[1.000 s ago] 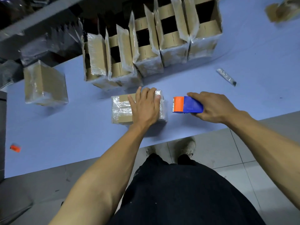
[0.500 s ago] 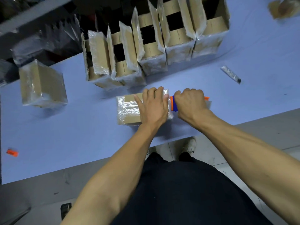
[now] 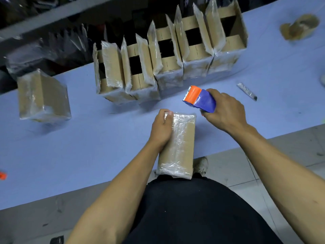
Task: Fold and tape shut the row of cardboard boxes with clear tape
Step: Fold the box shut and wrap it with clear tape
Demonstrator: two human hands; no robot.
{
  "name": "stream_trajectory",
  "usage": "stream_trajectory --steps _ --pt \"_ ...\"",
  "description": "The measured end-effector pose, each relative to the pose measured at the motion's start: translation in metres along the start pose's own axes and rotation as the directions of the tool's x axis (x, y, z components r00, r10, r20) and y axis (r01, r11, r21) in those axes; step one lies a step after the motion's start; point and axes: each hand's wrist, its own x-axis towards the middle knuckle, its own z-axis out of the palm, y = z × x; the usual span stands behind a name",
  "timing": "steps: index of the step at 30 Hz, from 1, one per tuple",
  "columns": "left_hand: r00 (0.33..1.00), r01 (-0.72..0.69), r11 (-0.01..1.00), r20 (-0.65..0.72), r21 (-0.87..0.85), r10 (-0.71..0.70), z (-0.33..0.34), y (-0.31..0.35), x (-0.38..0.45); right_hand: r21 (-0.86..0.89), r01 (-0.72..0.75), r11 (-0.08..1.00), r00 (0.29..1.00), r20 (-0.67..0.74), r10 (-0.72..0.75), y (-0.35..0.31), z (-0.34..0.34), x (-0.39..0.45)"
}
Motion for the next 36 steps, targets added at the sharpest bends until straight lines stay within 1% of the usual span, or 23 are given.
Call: stream_trajectory --steps 4,5,6,7,8,9,10,11,12,13,14,16,17,19,23,25,27,30,32,33,34,36 --pt "0.996 0.083 0.995 0.03 -0.047 -0.081 -0.002 0.007 0.001 0.021 0.085 0.996 0.996 -0.017 -0.085 -0.006 -0.014 0.001" --pt "0.998 0.053 0.999 0.02 0.004 -0.053 -0.006 0.01 0.002 0.035 0.111 0.993 0.994 -0.018 -0.11 -0.007 -0.019 0.002" --pt "1.0 -0.018 0.998 -0.024 0.057 0.019 -0.011 0.016 0.003 0.059 0.138 0.989 0.99 -0.017 -0.137 -0.009 -0.024 0.003" --pt "0.991 -0.101 0.992 -0.079 0.069 0.106 -0.017 0.024 0.003 0.09 0.163 0.982 0.987 -0.012 -0.163 -0.011 -0.029 0.003" --pt "0.979 -0.167 0.986 -0.118 0.022 0.168 -0.023 0.037 0.003 0.121 0.184 0.975 0.983 -0.009 -0.184 -0.013 -0.034 0.003" --pt "0.98 -0.173 0.979 -0.114 -0.104 0.161 -0.028 0.051 0.003 0.146 0.2 0.969 0.98 -0.01 -0.201 -0.015 -0.037 0.003" --pt "0.994 -0.105 0.959 -0.039 -0.264 0.099 -0.033 0.067 0.002 0.162 0.216 0.963 0.976 -0.014 -0.217 -0.017 -0.039 0.003" --pt "0.995 -0.013 0.925 0.083 -0.38 0.049 -0.037 0.079 0.003 0.17 0.231 0.958 0.973 -0.022 -0.231 -0.019 -0.041 0.002" --pt "0.98 0.05 0.898 0.197 -0.437 0.041 -0.042 0.088 0.002 0.174 0.242 0.955 0.97 -0.03 -0.24 -0.022 -0.042 0.001" --pt "0.959 0.075 0.891 0.276 -0.448 0.058 -0.046 0.093 0.001 0.18 0.248 0.952 0.969 -0.038 -0.245 -0.024 -0.043 0.0" --pt "0.945 0.073 0.89 0.316 -0.45 0.082 -0.048 0.095 0.001 0.186 0.252 0.95 0.968 -0.047 -0.248 -0.026 -0.044 -0.001" --pt "0.934 0.064 0.876 0.338 -0.478 0.116 -0.053 0.094 0.0 0.192 0.264 0.945 0.964 -0.067 -0.256 -0.03 -0.046 -0.003" --pt "0.933 0.083 0.855 0.342 -0.512 0.114 -0.054 0.093 0.0 0.201 0.267 0.942 0.964 -0.075 -0.257 -0.031 -0.047 -0.004" --pt "0.938 0.11 0.815 0.331 -0.568 0.104 -0.054 0.089 -0.002 0.218 0.271 0.937 0.962 -0.096 -0.256 -0.035 -0.048 -0.006" --pt "0.952 0.058 0.833 0.281 -0.55 0.12 -0.051 0.082 -0.001 0.206 0.286 0.936 0.957 -0.103 -0.27 -0.038 -0.049 -0.011" --pt "0.971 0.02 0.879 0.218 -0.477 0.096 -0.05 0.081 -0.001 0.176 0.295 0.939 0.955 -0.072 -0.286 -0.037 -0.05 -0.013" --pt "0.985 -0.07 0.93 0.121 -0.361 0.121 -0.047 0.079 0.002 0.128 0.296 0.946 0.955 -0.026 -0.295 -0.036 -0.051 -0.014" --pt "0.991 -0.116 0.95 0.029 -0.29 0.13 -0.042 0.076 0.005 0.058 0.326 0.944 0.945 0.014 -0.327 -0.039 -0.05 -0.014" --pt "0.995 -0.083 0.94 -0.076 -0.33 0.062 -0.048 0.071 0.012 -0.015 0.338 0.941 0.941 0.022 -0.338 -0.031 -0.051 -0.017" --pt "0.993 -0.064 0.933 -0.12 -0.355 0.023 -0.055 0.065 0.017 -0.046 0.315 0.948 0.949 0.024 -0.314 -0.022 -0.053 -0.019" --pt "0.99 -0.052 0.936 -0.142 -0.349 0.002 -0.062 0.056 0.022 -0.072 0.278 0.958 0.96 0.029 -0.277 -0.012 -0.055 -0.021" --pt "0.992 -0.014 0.963 -0.123 -0.271 -0.02 -0.07 0.036 0.025 -0.1 0.214 0.972 0.976 0.058 -0.209 0.002 -0.055 -0.026"
